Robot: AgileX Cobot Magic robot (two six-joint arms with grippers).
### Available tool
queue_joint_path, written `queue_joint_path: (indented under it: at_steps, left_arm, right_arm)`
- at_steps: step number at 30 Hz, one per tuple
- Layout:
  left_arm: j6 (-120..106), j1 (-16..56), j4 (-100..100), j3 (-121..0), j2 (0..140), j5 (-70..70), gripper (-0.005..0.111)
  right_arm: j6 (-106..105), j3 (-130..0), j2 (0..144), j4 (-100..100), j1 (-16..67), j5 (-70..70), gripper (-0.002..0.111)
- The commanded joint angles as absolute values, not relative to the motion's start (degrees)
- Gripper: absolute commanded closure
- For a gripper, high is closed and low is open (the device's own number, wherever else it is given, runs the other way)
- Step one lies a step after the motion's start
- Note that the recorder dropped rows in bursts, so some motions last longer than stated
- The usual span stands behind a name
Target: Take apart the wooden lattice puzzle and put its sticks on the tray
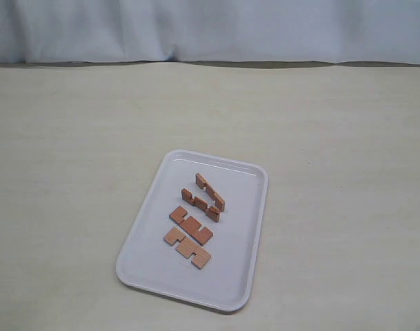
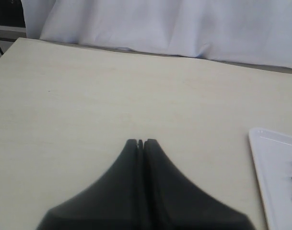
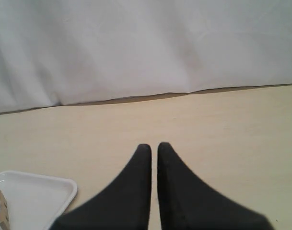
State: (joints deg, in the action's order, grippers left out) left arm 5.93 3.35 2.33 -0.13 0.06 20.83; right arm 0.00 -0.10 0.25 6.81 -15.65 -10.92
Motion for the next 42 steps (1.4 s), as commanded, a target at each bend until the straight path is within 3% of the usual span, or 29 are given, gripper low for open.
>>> queue_joint_path:
  at_steps: [1,42]
  left_arm:
    - [6.1,3.4,2.2,0.0,0.0,20.3,0.107]
    - [6.1,3.4,2.1,0.0,0.0,20.3,0.107]
  right_arm:
    - [0.0,0.0,0.0,7.0,-15.9,-10.6,0.104]
    - [0.0,0.0,0.0,8.1,-15.9,-20.0,0.104]
